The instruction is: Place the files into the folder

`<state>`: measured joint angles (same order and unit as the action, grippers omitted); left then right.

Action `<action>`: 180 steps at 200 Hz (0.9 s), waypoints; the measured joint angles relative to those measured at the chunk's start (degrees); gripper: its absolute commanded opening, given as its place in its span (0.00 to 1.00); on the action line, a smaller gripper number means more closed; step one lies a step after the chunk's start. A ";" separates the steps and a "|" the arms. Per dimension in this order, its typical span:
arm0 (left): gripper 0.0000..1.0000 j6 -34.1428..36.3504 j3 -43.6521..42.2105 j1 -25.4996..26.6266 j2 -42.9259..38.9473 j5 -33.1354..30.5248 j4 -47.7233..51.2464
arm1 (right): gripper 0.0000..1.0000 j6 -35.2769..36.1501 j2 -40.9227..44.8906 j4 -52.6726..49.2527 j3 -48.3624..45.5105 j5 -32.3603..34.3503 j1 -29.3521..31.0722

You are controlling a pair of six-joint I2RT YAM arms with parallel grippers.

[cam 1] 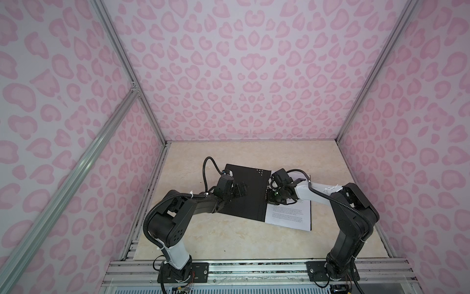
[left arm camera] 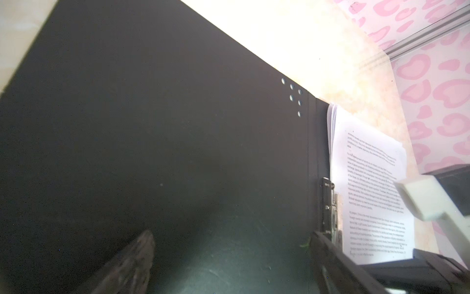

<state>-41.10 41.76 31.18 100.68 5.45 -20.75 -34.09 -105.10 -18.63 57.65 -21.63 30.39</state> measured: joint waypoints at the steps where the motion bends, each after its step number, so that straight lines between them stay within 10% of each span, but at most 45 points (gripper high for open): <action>1: 0.97 0.00 0.00 0.00 0.00 0.00 0.00 | 0.00 0.02 -0.13 -0.11 0.11 -0.11 0.02; 180: 0.97 0.83 0.11 -0.42 0.42 -6.80 0.04 | 0.01 1.79 -5.77 -5.57 11.26 -1.90 1.20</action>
<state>-40.27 41.87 30.76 101.10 -1.34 -20.71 -32.29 -110.87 -24.21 68.90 -23.53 31.59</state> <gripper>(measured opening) 0.972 0.049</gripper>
